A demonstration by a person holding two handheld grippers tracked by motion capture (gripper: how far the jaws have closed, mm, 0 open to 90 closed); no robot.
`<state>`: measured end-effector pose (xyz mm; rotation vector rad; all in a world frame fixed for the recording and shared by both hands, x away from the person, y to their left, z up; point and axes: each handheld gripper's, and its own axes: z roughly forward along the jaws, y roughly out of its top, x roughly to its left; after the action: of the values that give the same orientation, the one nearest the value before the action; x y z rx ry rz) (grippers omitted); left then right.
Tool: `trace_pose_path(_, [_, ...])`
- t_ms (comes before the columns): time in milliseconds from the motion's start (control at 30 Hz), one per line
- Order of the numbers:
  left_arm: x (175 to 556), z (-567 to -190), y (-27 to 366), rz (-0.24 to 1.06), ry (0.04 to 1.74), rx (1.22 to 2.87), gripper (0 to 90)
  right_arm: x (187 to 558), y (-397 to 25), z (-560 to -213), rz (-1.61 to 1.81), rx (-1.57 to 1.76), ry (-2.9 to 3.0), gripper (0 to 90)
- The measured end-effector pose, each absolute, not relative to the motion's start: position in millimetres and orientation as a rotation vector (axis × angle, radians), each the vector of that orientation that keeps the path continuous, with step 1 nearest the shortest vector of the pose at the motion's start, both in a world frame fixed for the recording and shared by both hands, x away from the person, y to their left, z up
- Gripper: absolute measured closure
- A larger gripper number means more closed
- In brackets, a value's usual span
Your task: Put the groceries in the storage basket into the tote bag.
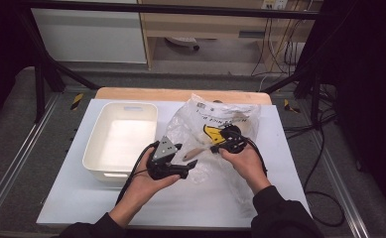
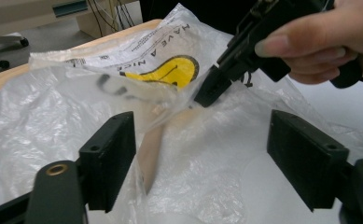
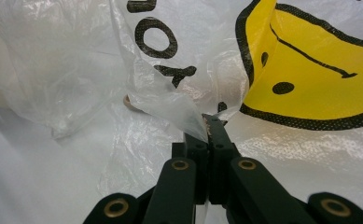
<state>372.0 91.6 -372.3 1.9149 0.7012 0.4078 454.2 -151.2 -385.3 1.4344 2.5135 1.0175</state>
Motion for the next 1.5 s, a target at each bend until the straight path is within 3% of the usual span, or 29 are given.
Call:
trace_pose_path(567, [372,-351,124,0.437,0.778,1.826,11.0,442,-153,-400,0.989,1.424,2.525,90.0])
trace_pose_path(1500, [378,-348,165,0.531,0.892,1.849,8.9,423,-146,-423,0.94,1.348,2.542,87.0])
